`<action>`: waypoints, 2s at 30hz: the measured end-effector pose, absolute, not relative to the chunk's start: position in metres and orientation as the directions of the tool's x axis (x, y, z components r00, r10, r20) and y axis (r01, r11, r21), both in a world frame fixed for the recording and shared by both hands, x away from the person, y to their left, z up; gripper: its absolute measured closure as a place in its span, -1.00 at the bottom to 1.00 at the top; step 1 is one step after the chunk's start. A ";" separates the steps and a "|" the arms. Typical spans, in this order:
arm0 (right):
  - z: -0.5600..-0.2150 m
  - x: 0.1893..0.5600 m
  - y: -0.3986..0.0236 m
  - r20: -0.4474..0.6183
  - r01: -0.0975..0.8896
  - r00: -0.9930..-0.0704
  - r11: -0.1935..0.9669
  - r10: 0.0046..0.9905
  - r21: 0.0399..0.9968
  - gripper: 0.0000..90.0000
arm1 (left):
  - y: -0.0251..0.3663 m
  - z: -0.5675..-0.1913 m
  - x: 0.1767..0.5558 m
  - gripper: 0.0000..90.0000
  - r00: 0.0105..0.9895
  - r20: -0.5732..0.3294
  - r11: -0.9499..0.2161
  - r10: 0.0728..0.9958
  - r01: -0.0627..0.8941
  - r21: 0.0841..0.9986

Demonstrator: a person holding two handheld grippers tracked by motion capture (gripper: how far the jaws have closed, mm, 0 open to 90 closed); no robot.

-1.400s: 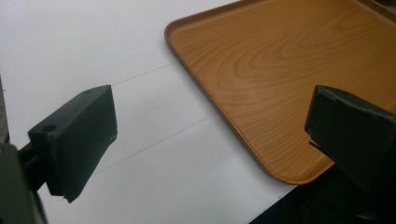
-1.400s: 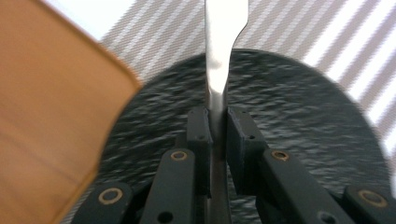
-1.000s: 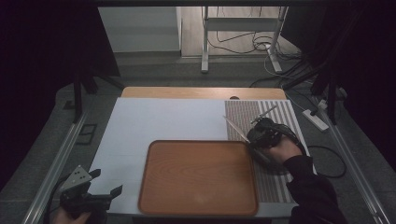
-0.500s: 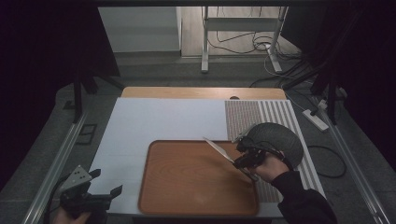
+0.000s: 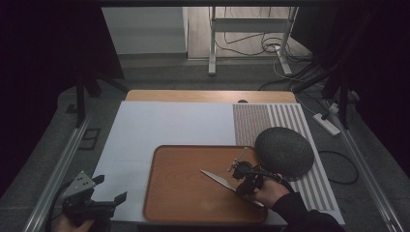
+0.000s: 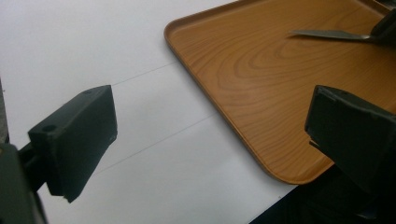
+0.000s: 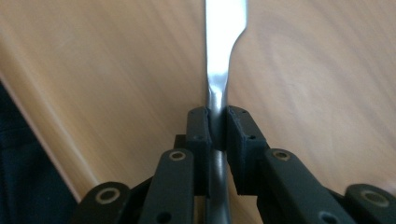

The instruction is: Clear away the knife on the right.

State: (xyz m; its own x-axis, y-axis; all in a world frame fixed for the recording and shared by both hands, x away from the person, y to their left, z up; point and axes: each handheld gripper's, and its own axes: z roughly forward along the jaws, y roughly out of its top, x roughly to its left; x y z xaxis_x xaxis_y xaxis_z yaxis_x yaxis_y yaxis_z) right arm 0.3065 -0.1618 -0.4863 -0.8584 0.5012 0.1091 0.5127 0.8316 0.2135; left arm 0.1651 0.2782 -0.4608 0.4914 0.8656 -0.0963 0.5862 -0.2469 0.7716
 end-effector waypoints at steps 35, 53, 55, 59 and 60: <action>-0.492 0.355 -0.180 0.062 0.542 -0.833 0.790 0.549 0.287 1.00 | 0.279 -0.461 0.165 -0.92 0.493 -0.105 -0.240 0.864 0.585 0.775; -0.491 0.359 -0.208 0.088 0.603 -0.792 0.751 0.604 0.267 1.00 | 0.279 -0.461 0.165 -0.92 0.494 -0.105 -0.241 0.863 0.584 0.775; -0.491 0.359 -0.209 0.090 0.605 -0.791 0.750 0.605 0.267 1.00 | 0.279 -0.461 0.165 -0.92 0.494 -0.105 -0.241 0.863 0.584 0.775; -0.487 0.360 -0.210 0.103 0.619 -0.778 0.728 0.620 0.296 0.94 | 0.279 -0.461 0.165 -0.92 0.495 -0.105 -0.241 0.863 0.584 0.775; -0.486 0.360 -0.209 0.105 0.625 -0.773 0.719 0.626 0.304 0.90 | 0.279 -0.461 0.165 -0.92 0.495 -0.104 -0.241 0.863 0.585 0.775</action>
State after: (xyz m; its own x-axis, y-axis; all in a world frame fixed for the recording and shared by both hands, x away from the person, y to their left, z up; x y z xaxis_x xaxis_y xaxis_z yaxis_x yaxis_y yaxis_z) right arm 0.3596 -0.2093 -0.4857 -0.7725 0.6262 0.1053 0.6246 0.7194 0.3038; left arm 0.1652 0.2790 -0.4610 0.4947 0.8627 -0.1045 0.5846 -0.2414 0.7746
